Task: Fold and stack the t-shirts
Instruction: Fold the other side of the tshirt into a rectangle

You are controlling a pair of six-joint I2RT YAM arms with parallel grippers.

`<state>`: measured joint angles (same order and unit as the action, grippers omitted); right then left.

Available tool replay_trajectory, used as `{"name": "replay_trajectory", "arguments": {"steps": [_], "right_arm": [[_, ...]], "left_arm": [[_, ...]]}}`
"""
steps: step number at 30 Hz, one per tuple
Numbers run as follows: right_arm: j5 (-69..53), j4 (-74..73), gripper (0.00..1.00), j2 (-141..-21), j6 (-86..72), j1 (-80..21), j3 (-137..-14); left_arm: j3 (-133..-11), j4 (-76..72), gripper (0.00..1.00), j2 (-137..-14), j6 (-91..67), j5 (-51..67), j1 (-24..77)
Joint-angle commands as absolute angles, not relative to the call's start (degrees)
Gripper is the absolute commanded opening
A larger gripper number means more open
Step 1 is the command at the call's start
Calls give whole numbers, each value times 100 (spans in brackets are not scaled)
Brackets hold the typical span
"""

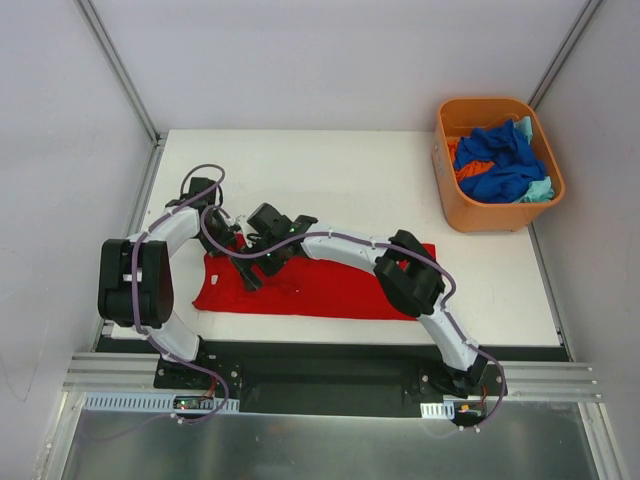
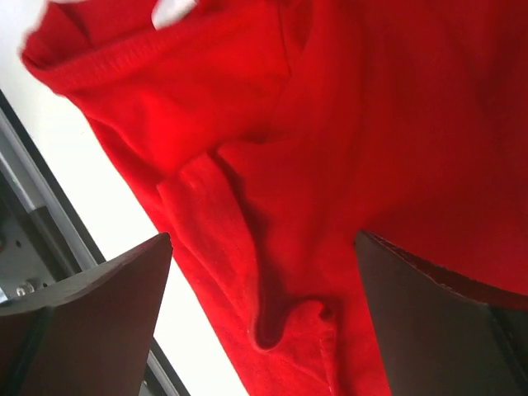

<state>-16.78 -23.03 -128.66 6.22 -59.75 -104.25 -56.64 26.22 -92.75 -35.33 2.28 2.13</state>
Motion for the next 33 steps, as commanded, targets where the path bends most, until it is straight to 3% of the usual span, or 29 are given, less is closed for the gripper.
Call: {"name": "replay_trajectory", "arguments": {"steps": [1, 24, 33], "right_arm": [[-2293, -2225, 97, -12657, 677, -6003, -10311], [-2268, -1986, 97, -11022, 509, -6688, -8000], [-1321, -2092, 97, -9810, 211, -7057, -7111]], "left_arm": [[-5862, 2742, 33, -9413, -3489, 53, 176], [-6047, 2856, 31, -9765, -3428, -220, 88], [-6179, 2883, 33, -9624, -3349, -211, 88]]}}
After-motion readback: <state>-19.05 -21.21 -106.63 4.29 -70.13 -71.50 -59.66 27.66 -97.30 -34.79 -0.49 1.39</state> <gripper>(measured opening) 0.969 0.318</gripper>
